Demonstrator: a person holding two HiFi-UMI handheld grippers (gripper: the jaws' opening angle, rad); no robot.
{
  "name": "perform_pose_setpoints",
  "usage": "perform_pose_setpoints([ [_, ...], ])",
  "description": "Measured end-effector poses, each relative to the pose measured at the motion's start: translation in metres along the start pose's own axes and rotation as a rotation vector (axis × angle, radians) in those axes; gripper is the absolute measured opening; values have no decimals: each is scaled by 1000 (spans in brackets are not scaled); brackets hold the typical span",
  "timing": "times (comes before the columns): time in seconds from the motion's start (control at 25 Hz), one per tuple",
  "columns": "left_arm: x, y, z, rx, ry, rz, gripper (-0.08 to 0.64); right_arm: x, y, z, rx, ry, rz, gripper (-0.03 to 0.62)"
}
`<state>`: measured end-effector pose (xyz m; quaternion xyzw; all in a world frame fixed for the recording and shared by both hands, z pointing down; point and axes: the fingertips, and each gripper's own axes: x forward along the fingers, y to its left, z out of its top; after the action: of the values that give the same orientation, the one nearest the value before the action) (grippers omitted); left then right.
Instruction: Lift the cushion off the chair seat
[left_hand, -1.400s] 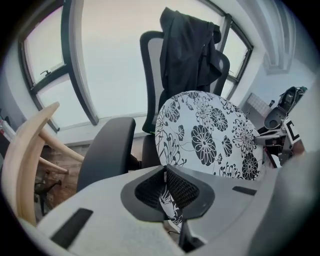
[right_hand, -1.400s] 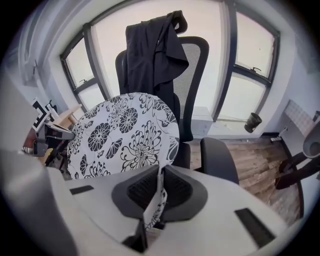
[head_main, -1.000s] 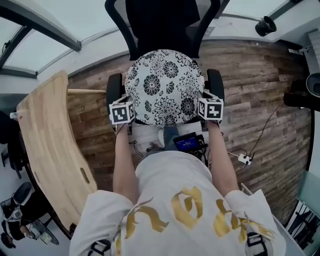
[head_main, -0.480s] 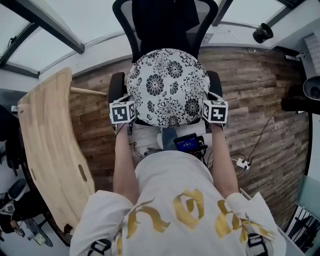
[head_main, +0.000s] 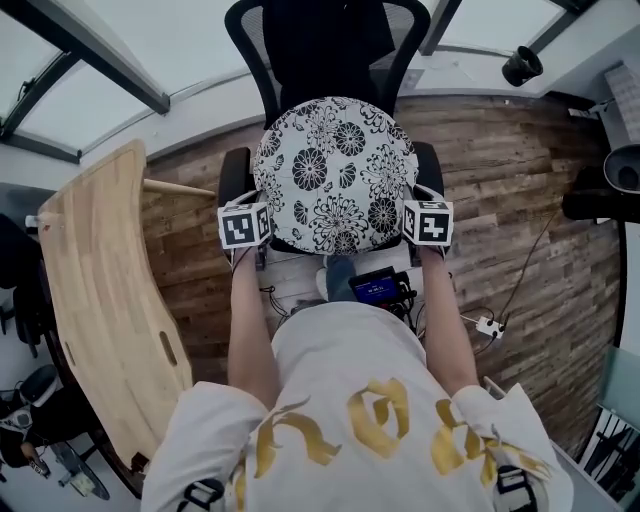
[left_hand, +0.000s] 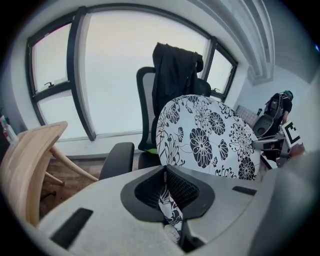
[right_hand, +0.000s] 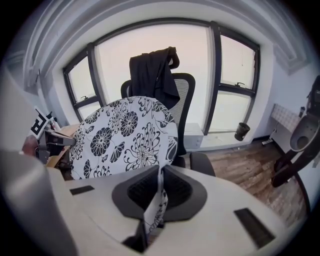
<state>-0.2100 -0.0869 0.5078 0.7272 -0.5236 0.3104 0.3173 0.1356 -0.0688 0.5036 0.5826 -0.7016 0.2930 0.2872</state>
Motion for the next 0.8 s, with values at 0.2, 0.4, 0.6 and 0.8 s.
perform_pose_setpoints([
  [0.2, -2, -3, 2, 3, -9, -1, 20, -1, -1, 2, 2, -11, 1, 26],
  [0.4, -2, -4, 1, 5, -7, -2, 20, -1, 0, 1, 6, -11, 10, 26],
  [0.6, 3, -2, 1, -8, -1, 8, 20, 3, 2, -2, 7, -1, 16, 26],
  [0.8, 4, -3, 5, -1, 0, 6, 20, 6, 5, -2, -4, 4, 21, 26],
])
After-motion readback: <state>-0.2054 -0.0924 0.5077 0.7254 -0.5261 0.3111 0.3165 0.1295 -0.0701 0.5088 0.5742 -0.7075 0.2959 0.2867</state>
